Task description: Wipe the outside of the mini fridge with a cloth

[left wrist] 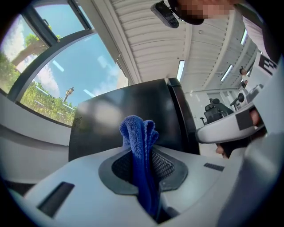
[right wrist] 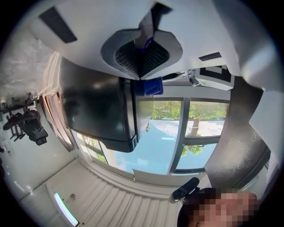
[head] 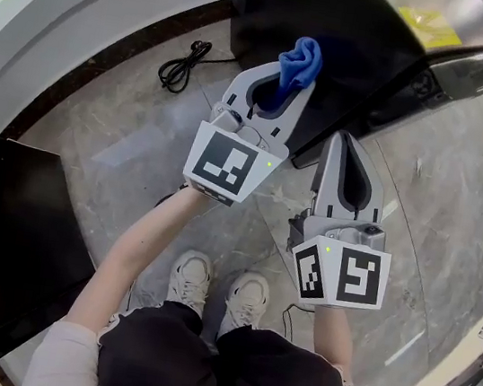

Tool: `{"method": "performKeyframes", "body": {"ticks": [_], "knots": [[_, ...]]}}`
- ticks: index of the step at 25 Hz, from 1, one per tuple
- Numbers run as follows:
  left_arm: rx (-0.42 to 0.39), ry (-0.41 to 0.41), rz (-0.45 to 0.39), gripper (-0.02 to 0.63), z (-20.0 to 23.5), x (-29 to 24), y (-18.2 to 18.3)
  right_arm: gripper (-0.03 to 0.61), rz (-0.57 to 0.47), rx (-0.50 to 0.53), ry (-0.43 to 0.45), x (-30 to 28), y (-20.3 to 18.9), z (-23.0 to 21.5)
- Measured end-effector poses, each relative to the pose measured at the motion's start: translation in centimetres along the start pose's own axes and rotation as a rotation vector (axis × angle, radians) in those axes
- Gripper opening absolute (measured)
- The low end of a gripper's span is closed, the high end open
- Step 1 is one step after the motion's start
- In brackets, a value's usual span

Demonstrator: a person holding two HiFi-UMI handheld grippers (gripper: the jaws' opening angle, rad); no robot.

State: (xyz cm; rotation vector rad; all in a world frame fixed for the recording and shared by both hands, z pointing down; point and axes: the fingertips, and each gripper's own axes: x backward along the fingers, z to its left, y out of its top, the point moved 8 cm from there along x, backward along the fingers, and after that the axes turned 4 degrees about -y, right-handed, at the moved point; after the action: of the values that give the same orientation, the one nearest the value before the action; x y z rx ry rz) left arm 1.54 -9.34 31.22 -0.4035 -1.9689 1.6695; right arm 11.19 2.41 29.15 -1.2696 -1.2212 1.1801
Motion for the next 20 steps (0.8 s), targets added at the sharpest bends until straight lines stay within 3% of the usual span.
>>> {"method": "performKeyframes", "body": {"ticks": [3, 9, 20], "knots": [[0.020, -0.027, -0.034, 0.057, -1.8, 0.4, 0.6, 0.011, -0.028, -0.022, -0.038, 1.1, 0.4, -1.1], [0.041, -0.074, -0.016, 0.058, -4.7, 0.9, 1.0, 0.011, -0.036, -0.048, -0.119, 2.7, 0.7, -3.2], [0.015, -0.168, 0.026, 0.058, -9.1, 1.5, 2.1, 0.011, -0.038, -0.020, -0.131, 3.3, 0.9, -3.4]]}}
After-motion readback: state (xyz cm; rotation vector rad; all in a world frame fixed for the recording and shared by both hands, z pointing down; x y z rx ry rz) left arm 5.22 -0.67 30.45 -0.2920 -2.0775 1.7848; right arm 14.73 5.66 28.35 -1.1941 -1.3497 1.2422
